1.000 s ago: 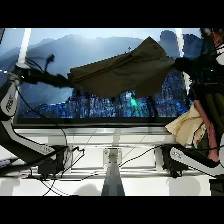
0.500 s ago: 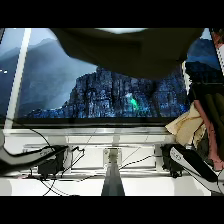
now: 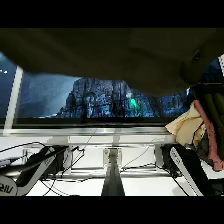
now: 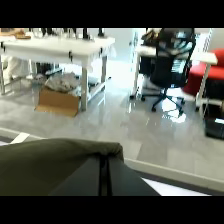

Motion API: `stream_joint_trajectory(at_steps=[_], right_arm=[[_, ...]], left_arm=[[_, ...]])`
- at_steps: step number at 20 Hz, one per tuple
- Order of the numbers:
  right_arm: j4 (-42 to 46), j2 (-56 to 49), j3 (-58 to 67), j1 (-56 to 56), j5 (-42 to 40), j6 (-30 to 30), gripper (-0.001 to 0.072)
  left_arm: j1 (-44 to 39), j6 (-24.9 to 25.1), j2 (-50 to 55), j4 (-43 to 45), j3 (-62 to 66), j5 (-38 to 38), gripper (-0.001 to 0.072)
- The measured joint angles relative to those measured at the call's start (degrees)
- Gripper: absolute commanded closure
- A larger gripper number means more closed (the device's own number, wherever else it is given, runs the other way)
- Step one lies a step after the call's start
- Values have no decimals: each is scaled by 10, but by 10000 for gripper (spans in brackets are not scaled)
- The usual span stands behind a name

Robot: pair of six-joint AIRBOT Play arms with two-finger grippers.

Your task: Fold the clothes and pants, and hang the long-sleeved shirts on hangers.

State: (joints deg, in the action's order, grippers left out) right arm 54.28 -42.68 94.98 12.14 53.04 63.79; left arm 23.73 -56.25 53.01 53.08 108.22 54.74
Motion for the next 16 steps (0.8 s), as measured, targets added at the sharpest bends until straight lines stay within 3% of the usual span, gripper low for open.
stream_joint_trajectory(at_steps=[4,9,16], right_arm=[[3,-49,-6,0,27,4,698],[-11,-223,-32,-2,68,19,698],[-28,-465,-40,-31,-35,23,698]], left_arm=[[-7,-70,32,106,-39,75,691],[-73,-78,197,138,-111,97,691],[-144,-74,412,146,-131,-69,692]])
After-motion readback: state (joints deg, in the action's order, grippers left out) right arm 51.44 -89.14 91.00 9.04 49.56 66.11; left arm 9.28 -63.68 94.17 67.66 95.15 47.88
